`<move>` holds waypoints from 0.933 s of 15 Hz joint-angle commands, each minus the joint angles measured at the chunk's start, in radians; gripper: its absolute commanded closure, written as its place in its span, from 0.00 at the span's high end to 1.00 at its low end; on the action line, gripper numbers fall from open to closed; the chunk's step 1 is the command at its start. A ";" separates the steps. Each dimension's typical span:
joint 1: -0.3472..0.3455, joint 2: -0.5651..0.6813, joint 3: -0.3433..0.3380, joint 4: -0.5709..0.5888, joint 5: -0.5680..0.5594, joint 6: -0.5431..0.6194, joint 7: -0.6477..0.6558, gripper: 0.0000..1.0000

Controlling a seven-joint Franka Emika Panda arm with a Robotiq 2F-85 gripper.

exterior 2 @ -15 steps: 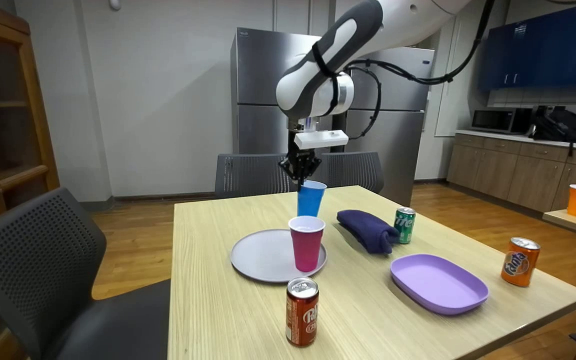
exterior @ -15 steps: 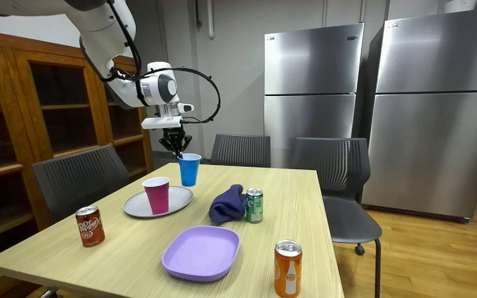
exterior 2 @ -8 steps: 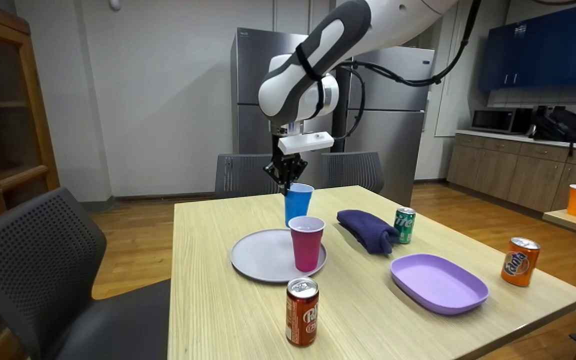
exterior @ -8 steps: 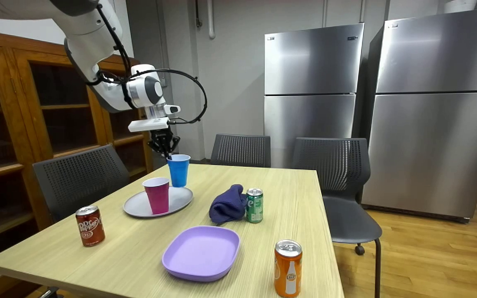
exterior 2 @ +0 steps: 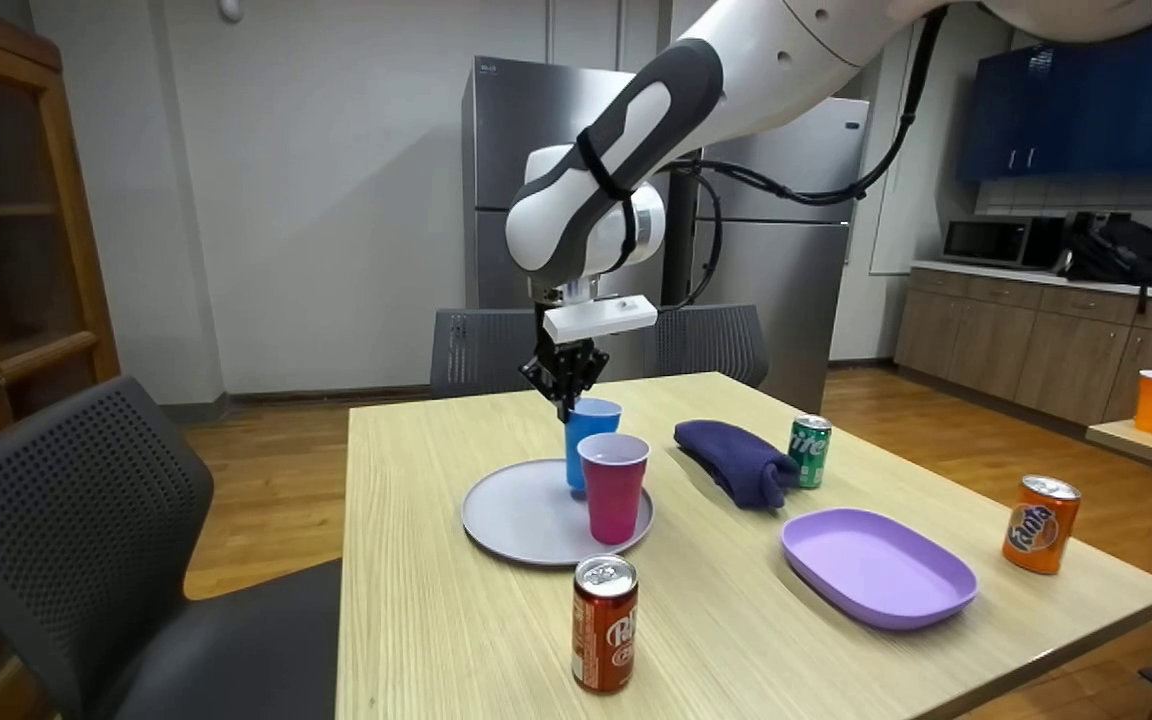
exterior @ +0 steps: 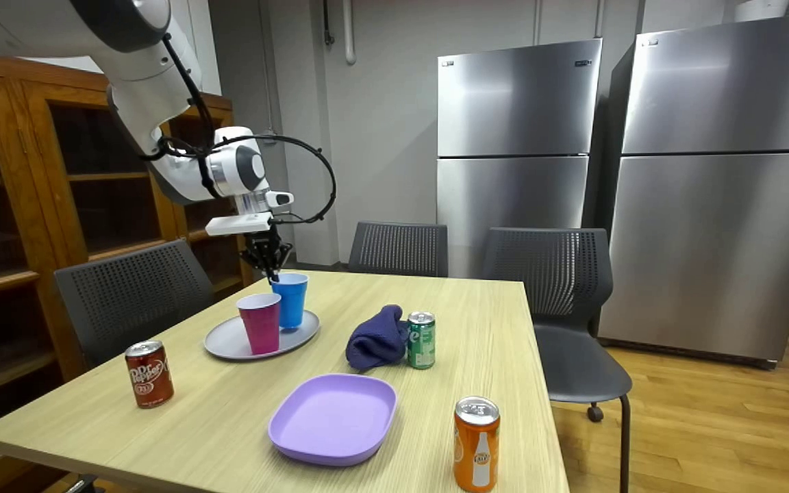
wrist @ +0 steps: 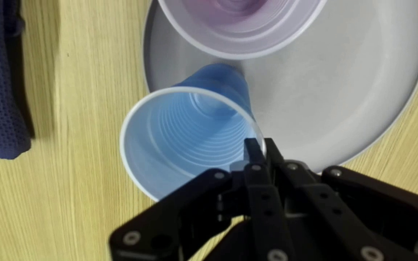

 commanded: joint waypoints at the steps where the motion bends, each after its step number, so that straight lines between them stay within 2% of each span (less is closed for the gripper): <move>1: 0.015 0.036 -0.011 0.057 -0.018 -0.019 0.045 0.01; 3: 0.017 0.042 -0.012 0.064 -0.018 -0.022 0.046 0.01; 4: 0.018 0.044 -0.013 0.068 -0.019 -0.027 0.046 0.30; 5: 0.016 0.044 -0.011 0.070 -0.018 -0.030 0.041 0.31; 7: 0.012 0.032 -0.006 0.065 -0.014 -0.041 0.032 0.44; 14: -0.027 -0.050 0.015 0.038 0.003 -0.074 -0.028 0.98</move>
